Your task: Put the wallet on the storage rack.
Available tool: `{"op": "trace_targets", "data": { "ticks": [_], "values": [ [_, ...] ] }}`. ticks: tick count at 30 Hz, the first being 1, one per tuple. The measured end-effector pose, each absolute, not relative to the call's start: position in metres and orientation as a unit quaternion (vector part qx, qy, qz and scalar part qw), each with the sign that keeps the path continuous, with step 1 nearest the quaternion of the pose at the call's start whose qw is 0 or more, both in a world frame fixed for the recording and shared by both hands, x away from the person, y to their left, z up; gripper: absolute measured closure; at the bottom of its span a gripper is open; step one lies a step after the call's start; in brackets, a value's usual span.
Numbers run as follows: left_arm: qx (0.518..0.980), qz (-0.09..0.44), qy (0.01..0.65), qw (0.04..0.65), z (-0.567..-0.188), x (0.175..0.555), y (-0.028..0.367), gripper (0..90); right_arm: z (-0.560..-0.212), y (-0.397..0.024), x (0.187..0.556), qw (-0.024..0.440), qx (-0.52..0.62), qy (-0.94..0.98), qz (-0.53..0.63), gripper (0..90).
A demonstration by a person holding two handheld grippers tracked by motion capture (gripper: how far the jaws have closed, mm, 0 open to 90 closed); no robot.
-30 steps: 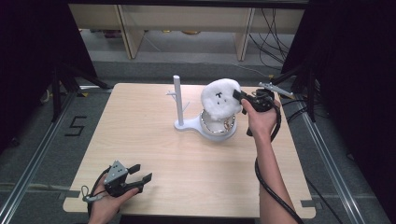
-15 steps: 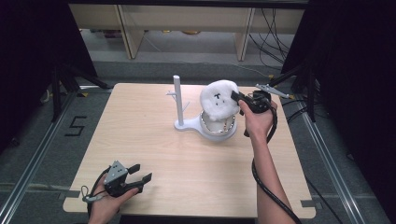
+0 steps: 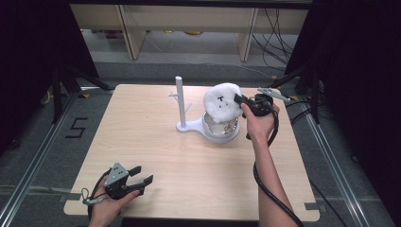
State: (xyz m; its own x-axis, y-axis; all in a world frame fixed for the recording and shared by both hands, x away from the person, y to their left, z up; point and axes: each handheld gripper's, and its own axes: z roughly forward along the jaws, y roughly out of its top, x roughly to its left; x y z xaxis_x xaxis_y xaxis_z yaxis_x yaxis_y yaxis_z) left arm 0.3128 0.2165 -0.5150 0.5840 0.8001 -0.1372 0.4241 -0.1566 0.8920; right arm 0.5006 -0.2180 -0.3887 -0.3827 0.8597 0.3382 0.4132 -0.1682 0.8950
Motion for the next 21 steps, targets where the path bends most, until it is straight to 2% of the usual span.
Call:
{"op": "trace_targets", "data": {
  "ticks": [3,6,21],
  "values": [
    [0.736,0.188,0.416,0.500,-0.515,0.313,0.217,36.0,-0.391,-0.216,0.500,0.190,0.525,0.607,0.565,78.7],
    [0.736,0.189,0.415,0.500,-0.515,0.313,0.217,35.9,-0.394,-0.218,0.501,0.203,0.519,0.613,0.560,78.6],
    [0.737,0.188,0.416,0.499,-0.515,0.313,0.216,35.9,-0.411,-0.217,0.498,0.205,0.518,0.645,0.522,78.2]
  ]
}}
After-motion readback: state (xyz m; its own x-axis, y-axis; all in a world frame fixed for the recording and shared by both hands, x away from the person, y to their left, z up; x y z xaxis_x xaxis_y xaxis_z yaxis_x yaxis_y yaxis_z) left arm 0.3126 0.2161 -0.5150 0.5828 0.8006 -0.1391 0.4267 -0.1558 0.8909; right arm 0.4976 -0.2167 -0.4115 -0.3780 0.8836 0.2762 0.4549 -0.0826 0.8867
